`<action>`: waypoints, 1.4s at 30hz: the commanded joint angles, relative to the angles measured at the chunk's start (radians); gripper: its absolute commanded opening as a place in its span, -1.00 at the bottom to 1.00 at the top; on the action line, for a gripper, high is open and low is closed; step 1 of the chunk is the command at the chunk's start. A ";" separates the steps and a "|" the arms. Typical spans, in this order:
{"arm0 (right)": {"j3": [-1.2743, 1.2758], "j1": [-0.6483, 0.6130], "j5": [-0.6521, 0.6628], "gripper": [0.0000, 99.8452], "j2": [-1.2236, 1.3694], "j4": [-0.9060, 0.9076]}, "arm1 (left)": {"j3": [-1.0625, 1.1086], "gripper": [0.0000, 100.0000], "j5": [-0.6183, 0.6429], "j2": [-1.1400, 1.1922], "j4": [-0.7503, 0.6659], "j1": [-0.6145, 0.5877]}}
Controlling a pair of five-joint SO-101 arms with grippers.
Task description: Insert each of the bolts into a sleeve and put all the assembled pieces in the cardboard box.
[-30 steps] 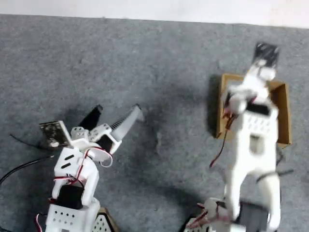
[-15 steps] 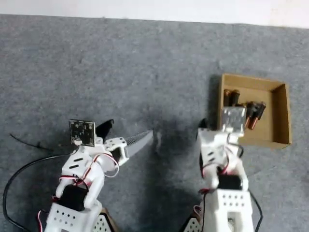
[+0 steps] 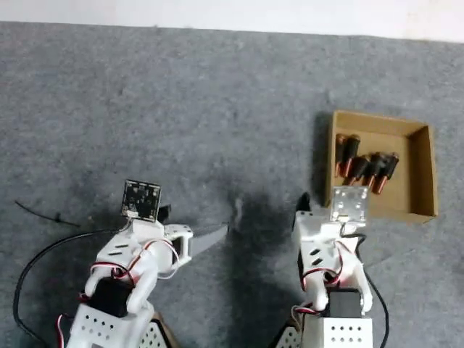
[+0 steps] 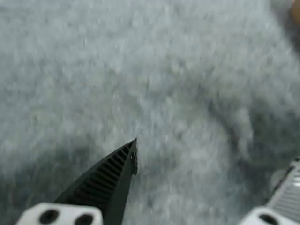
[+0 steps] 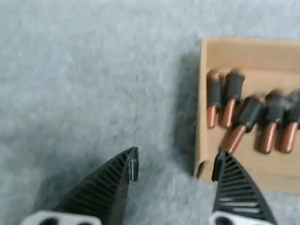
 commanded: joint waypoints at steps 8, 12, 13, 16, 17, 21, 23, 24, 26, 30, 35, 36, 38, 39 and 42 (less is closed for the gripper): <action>0.150 -0.007 0.003 -0.54 0.007 0.185 | 0.019 -0.12 -0.009 -0.012 0.057 -0.028; 0.150 -0.005 0.077 -0.54 0.007 0.147 | 0.019 -0.12 -0.008 -0.013 0.051 -0.068; 0.150 -0.007 0.098 -0.54 0.007 0.145 | 0.019 -0.12 -0.002 -0.013 0.041 -0.068; 0.150 -0.008 0.101 -0.54 0.007 0.145 | 0.019 -0.12 0.029 -0.013 0.021 -0.074; 0.150 -0.008 0.100 -0.54 0.002 0.145 | 0.019 -0.12 0.028 -0.013 0.021 -0.073; 0.150 -0.005 0.100 -0.54 -0.016 0.219 | 0.019 -0.11 -0.028 -0.010 0.081 -0.067; 0.150 -0.007 0.104 -0.54 -0.018 0.294 | 0.019 -0.11 -0.138 -0.010 0.141 -0.065; 0.150 -0.004 0.106 -0.54 -0.025 0.320 | 0.019 -0.11 -0.181 -0.010 0.164 -0.065; 0.150 -0.004 0.106 -0.54 -0.024 0.360 | 0.019 -0.11 -0.239 -0.010 0.195 -0.067; 0.150 -0.004 0.106 -0.54 -0.024 0.444 | 0.019 -0.11 -0.267 -0.010 0.270 -0.074; 0.150 0.076 0.101 -0.54 -0.025 0.460 | 0.019 -0.11 -0.262 -0.010 0.344 -0.099; 0.150 0.102 0.101 -0.54 -0.025 0.460 | 0.019 -0.11 -0.261 -0.010 0.344 -0.120; 0.150 0.166 0.103 -0.54 -0.025 0.460 | 0.019 -0.11 -0.261 -0.010 0.344 -0.150; 0.150 0.206 0.106 -0.54 -0.025 0.460 | 0.019 -0.11 -0.261 -0.010 0.344 -0.159; 0.150 0.311 0.106 -0.54 -0.025 0.456 | 0.019 -0.11 -0.261 -0.010 0.344 -0.168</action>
